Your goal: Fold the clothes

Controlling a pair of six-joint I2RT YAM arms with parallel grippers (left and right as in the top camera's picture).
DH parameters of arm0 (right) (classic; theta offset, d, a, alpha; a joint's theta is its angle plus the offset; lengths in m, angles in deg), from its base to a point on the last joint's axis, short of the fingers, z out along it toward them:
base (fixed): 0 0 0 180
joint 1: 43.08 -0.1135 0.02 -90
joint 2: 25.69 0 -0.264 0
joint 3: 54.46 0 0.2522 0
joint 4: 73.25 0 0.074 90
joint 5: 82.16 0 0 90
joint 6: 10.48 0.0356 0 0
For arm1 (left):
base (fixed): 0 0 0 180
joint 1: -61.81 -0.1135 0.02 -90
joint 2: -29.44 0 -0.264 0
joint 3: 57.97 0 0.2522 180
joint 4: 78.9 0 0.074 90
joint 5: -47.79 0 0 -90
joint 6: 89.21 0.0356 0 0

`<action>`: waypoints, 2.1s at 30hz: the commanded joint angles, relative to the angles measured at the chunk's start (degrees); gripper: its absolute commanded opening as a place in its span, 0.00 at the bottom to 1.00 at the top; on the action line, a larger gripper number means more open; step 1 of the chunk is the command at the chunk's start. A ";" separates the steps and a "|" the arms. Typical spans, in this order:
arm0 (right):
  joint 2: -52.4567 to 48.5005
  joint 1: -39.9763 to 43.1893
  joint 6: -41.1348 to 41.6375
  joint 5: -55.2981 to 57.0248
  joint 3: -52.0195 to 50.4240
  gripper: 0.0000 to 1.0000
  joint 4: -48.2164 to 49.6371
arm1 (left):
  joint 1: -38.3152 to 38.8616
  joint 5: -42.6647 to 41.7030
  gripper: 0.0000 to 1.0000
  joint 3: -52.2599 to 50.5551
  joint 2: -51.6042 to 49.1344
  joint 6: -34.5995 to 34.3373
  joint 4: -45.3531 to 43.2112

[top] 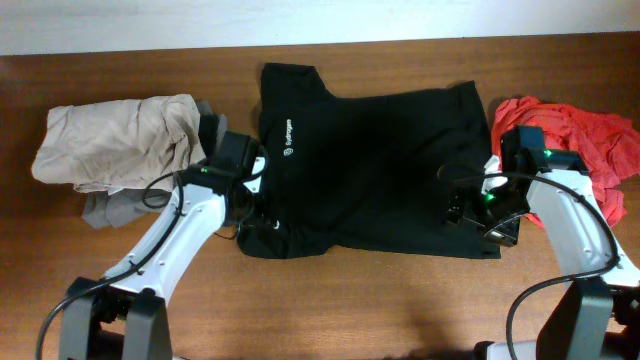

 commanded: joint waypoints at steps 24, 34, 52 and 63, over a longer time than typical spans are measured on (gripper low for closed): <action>1.18 -0.26 0.26 0.13 -0.24 0.82 0.24 | 9.64 -5.49 0.46 -2.95 -2.12 20.81 6.43; 1.18 -0.26 0.26 0.13 -0.24 0.82 0.37 | 9.64 -8.76 0.46 -4.42 -2.82 23.39 3.52; 1.18 -0.26 0.26 0.13 -0.24 0.82 0.35 | 10.05 -9.16 0.10 -1.07 -7.56 24.22 3.96; 1.18 -0.26 0.26 0.15 -0.24 0.82 0.52 | 10.05 -8.24 0.06 10.56 -7.58 24.65 11.98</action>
